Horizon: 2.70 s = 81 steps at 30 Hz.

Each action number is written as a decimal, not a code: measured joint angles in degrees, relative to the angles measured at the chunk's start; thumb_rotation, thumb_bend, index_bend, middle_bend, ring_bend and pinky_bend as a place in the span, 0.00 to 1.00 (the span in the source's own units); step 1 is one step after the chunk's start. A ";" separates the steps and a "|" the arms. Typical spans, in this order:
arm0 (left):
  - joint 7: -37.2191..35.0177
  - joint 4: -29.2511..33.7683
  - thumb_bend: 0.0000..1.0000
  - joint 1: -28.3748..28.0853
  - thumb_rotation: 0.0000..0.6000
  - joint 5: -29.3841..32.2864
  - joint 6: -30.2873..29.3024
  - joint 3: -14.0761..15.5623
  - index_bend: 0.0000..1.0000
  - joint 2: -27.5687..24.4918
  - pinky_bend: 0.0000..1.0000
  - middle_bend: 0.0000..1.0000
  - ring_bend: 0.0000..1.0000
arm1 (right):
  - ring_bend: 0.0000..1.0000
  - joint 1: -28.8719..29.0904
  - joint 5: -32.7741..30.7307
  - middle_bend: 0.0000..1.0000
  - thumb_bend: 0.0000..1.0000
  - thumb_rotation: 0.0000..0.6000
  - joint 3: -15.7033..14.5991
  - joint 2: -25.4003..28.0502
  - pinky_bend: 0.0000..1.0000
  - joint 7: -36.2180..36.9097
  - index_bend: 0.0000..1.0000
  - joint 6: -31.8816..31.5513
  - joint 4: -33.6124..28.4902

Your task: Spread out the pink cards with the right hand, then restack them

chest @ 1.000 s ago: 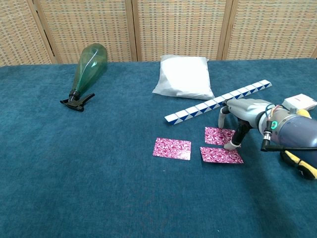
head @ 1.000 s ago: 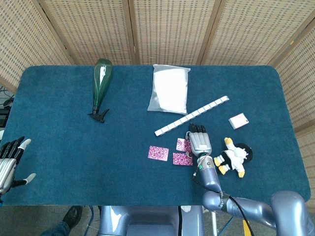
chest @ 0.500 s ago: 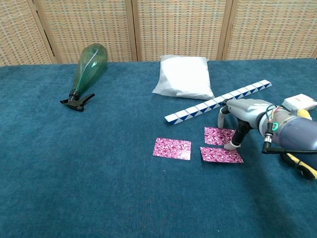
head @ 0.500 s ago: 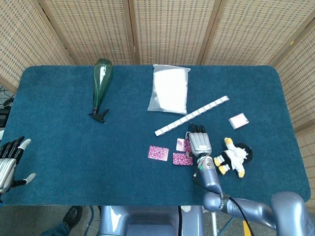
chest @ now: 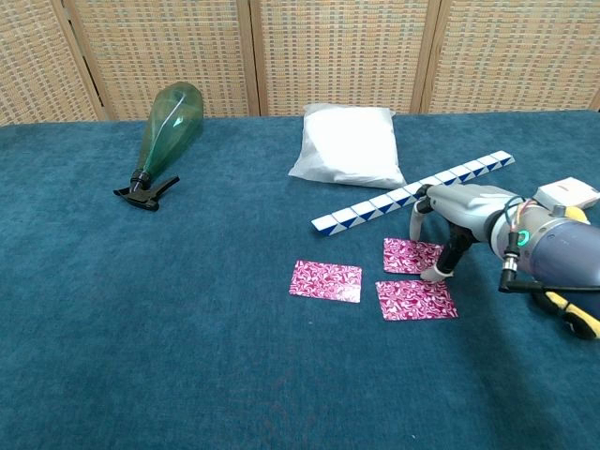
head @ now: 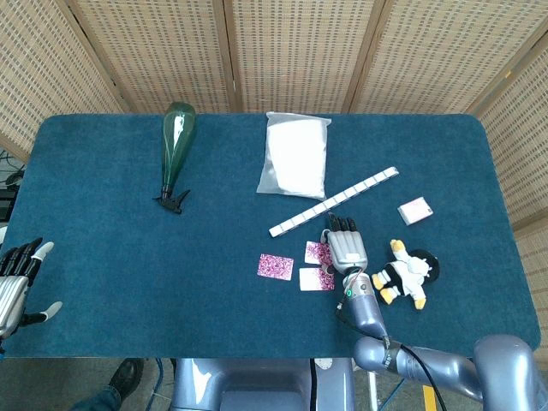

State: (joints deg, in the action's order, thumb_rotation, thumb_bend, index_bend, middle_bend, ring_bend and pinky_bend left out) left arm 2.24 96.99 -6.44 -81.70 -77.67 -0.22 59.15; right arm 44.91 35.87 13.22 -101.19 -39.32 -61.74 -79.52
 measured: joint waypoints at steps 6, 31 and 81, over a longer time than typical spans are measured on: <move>0.08 0.11 0.22 -0.03 1.00 0.08 0.09 -0.01 0.00 -0.05 0.00 0.00 0.00 | 0.00 0.01 0.21 0.00 0.34 1.00 0.18 0.13 0.04 -0.11 0.53 -0.27 -0.68; -0.40 0.12 0.22 -0.10 1.00 -0.06 0.33 0.13 0.00 -0.29 0.00 0.00 0.00 | 0.00 3.88 -2.03 0.00 0.34 1.00 3.10 -2.00 0.04 -8.23 0.53 -6.72 -8.48; -1.55 -0.01 0.22 -0.28 1.00 -0.13 0.80 0.24 0.00 -0.58 0.00 0.00 0.00 | 0.00 8.74 -7.19 0.00 0.24 1.00 6.76 -14.68 0.04 -17.93 0.46 -12.22 -3.85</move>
State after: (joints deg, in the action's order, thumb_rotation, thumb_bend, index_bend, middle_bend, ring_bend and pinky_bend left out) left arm 0.70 96.97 -6.71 -81.83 -76.87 0.02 58.56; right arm 53.65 28.68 19.98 -115.87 -57.25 -73.95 -83.37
